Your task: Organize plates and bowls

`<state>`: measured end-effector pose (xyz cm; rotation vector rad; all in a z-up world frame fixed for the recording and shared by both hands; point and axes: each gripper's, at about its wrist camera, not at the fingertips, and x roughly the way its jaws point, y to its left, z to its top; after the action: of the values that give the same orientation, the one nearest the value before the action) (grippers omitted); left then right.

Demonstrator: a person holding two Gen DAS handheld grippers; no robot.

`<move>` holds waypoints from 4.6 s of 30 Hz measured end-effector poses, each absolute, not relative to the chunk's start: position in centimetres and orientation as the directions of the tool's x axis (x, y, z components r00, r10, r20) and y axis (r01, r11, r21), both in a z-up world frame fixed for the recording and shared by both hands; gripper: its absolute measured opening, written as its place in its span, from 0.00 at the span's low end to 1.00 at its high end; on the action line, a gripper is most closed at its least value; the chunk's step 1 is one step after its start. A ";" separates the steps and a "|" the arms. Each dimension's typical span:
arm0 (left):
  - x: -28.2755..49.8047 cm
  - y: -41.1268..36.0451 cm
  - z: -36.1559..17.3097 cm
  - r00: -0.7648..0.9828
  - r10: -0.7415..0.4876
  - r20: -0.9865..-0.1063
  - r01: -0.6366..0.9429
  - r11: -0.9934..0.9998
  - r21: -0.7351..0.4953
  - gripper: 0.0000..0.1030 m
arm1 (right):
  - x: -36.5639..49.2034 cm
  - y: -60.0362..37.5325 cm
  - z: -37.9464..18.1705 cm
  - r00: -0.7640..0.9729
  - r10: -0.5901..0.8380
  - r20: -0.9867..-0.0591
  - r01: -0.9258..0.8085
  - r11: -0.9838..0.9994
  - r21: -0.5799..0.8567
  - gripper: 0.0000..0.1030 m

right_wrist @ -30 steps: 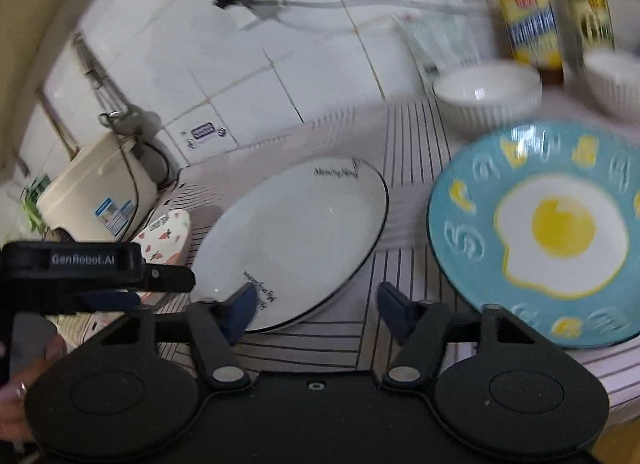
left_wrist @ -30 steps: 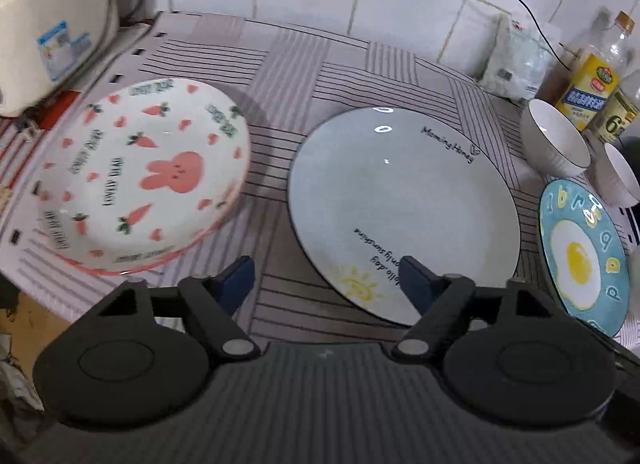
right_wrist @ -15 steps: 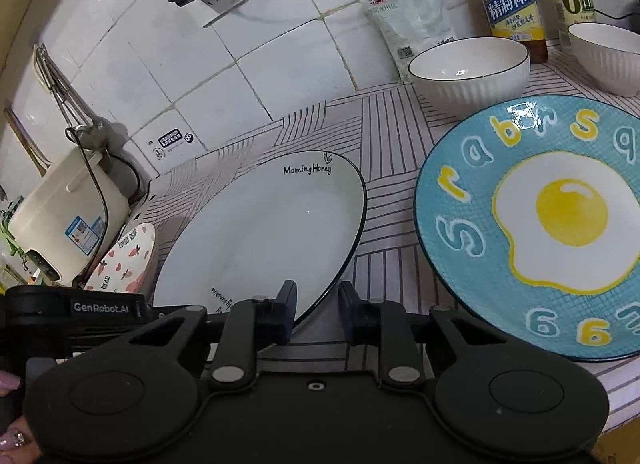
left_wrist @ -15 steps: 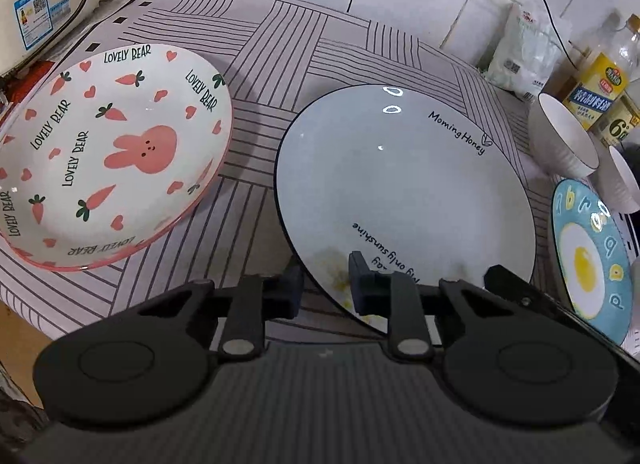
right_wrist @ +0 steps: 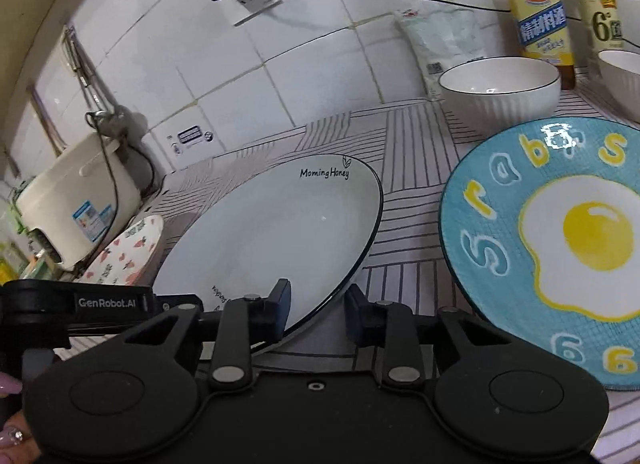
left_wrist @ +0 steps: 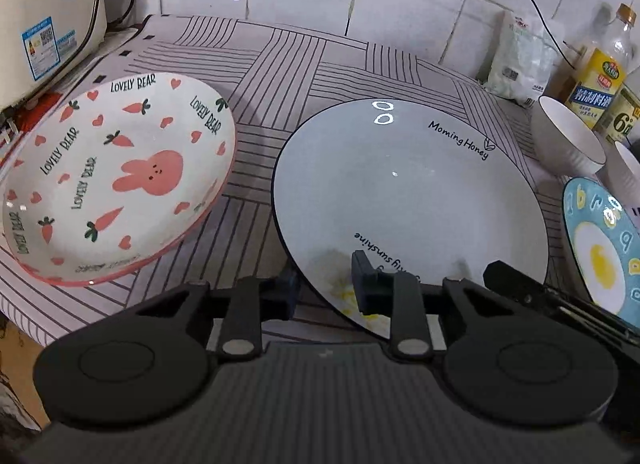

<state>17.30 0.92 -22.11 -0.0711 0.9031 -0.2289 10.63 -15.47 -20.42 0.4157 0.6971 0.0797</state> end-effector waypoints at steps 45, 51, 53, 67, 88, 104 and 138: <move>28.2 -0.4 -21.3 0.520 -0.283 -0.806 0.137 0.959 -0.248 0.15 | 22.9 -19.5 -20.3 0.667 0.139 -0.732 0.174 0.926 0.334 0.22; 29.6 -1.0 -19.6 0.574 -0.289 -0.766 0.213 0.956 -0.201 0.16 | 23.5 -19.0 -19.3 0.733 0.124 -0.669 0.120 0.944 0.306 0.21; 30.5 -1.4 -19.2 0.579 -0.289 -0.763 0.222 0.956 -0.193 0.16 | 24.3 -19.4 -19.1 0.745 0.125 -0.655 0.112 0.945 0.307 0.21; 36.9 -3.0 -20.8 0.458 -0.279 -0.844 0.184 0.959 -0.217 0.17 | 29.5 -18.9 -20.7 0.705 0.007 -0.709 0.222 0.948 0.230 0.30; 28.4 -0.2 -9.0 0.481 -0.165 -0.861 0.260 0.965 -0.040 0.44 | 20.8 -16.9 -9.7 0.786 0.168 -0.594 0.011 0.958 0.285 0.65; 21.2 3.5 -4.7 0.506 -0.124 -0.854 0.313 0.948 0.048 0.64 | 14.5 -11.7 -4.4 0.776 0.236 -0.585 -0.160 0.971 0.179 0.76; 21.5 19.5 -15.8 0.469 -0.055 -0.881 0.058 0.998 -0.032 0.91 | 16.2 -2.2 -13.7 0.757 0.388 -0.526 -0.337 0.921 0.196 1.00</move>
<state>21.51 19.47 -15.80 0.0030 1.0800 -0.0694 16.23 -2.17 -13.65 0.0911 0.5927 0.3957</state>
